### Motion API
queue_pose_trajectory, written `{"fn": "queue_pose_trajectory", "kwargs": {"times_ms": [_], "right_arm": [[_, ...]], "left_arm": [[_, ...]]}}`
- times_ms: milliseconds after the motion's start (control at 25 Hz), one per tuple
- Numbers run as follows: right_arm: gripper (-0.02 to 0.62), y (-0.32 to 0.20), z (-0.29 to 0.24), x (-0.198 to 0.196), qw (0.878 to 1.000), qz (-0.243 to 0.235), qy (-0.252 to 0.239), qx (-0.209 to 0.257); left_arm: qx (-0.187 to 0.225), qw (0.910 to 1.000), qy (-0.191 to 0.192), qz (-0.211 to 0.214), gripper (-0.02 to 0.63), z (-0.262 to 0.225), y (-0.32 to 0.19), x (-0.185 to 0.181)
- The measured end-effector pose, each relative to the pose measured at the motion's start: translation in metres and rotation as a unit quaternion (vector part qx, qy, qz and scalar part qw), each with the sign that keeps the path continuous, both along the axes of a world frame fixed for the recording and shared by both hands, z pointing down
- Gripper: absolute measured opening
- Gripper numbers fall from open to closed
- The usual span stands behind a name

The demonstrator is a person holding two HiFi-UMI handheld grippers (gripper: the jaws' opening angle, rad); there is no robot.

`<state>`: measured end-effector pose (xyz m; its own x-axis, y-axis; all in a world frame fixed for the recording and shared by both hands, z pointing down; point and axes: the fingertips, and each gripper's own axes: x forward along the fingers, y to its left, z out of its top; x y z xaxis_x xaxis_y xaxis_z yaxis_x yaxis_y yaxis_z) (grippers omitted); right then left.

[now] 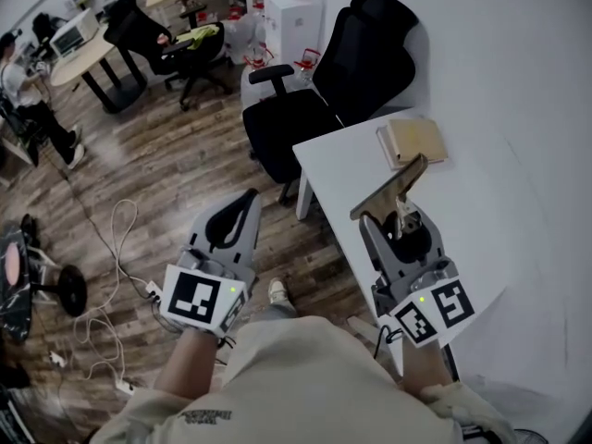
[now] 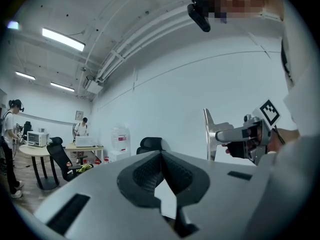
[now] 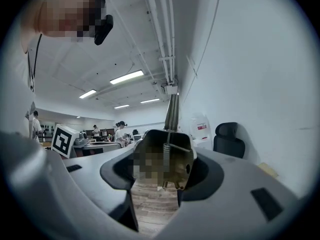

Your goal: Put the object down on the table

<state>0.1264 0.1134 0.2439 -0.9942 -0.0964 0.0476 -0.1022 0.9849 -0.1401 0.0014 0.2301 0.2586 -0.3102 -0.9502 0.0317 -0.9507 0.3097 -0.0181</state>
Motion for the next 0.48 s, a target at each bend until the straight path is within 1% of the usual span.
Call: {"fn": "queue_pose_trajectory", "kwargs": {"times_ms": [120, 280, 480], "right_arm": [[0.241, -0.007, 0.005, -0.033, 1.000, 0.007, 0.005, -0.021], [0.241, -0.020, 0.015, -0.062, 0.999, 0.030, 0.011, -0.042], [0.241, -0.043, 0.041, -0.085, 0.997, 0.054, 0.043, -0.043]], "left_arm": [[-0.004, 0.9999, 0.000, 0.015, 0.023, 0.006, -0.007, -0.031], [-0.006, 0.9995, 0.010, 0.030, 0.023, 0.010, -0.016, -0.062], [-0.015, 0.9990, 0.017, 0.040, 0.023, 0.023, -0.030, -0.090]]}}
